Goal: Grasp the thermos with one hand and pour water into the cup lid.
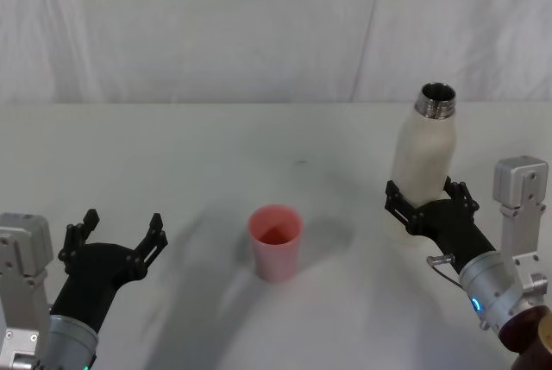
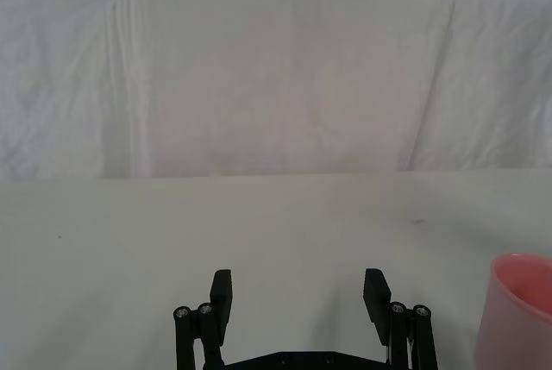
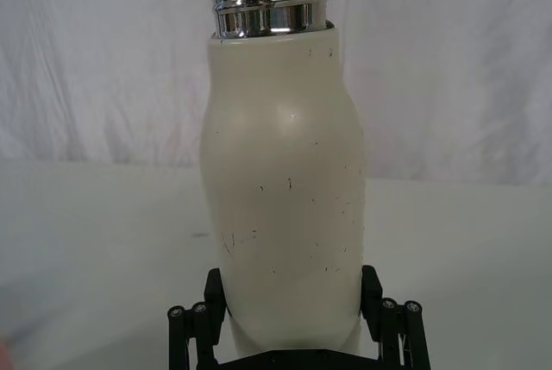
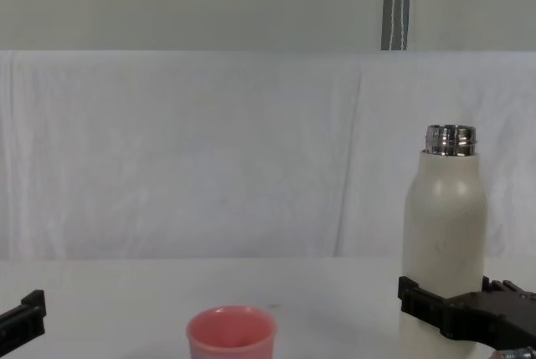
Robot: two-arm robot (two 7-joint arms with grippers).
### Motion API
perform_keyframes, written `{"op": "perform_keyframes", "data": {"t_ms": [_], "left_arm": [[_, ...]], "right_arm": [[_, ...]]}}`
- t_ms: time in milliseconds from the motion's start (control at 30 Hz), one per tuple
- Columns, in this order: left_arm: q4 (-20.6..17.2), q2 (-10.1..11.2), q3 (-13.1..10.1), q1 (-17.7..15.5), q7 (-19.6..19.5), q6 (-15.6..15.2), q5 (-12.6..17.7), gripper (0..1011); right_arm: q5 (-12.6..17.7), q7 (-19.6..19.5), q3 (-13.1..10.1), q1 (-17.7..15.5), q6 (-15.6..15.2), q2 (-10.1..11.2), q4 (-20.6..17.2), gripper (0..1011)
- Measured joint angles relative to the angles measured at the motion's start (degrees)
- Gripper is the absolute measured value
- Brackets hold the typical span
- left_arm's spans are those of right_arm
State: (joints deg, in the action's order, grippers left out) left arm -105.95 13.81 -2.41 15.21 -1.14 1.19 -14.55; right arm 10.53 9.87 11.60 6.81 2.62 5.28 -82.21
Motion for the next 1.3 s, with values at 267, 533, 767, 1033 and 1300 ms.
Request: {"op": "perform_keyframes", "data": {"t_ms": [267,533,767,1033,1300], "left_arm": [[0.0,0.0,0.0,0.0,0.0,0.0,0.0,1001],[0.0,0.0,0.0,0.0,0.0,0.0,0.0,1001],[0.0,0.0,0.0,0.0,0.0,0.0,0.0,1001],[0.0,0.0,0.0,0.0,0.0,0.0,0.0,1001],[0.0,0.0,0.0,0.0,0.0,0.0,0.0,1001]], "right_arm": [[0.0,0.0,0.0,0.0,0.0,0.0,0.0,951],[0.0,0.0,0.0,0.0,0.0,0.0,0.0,951],[0.0,0.2,0.1,0.0,0.0,0.2,-0.6,951],[-0.8,0.2,0.2,-0.1,-0.1,1.0,-1.8,951],[-3.8,0.2,0.8,-0.1,-0.7,2.7,-4.0,951]]}}
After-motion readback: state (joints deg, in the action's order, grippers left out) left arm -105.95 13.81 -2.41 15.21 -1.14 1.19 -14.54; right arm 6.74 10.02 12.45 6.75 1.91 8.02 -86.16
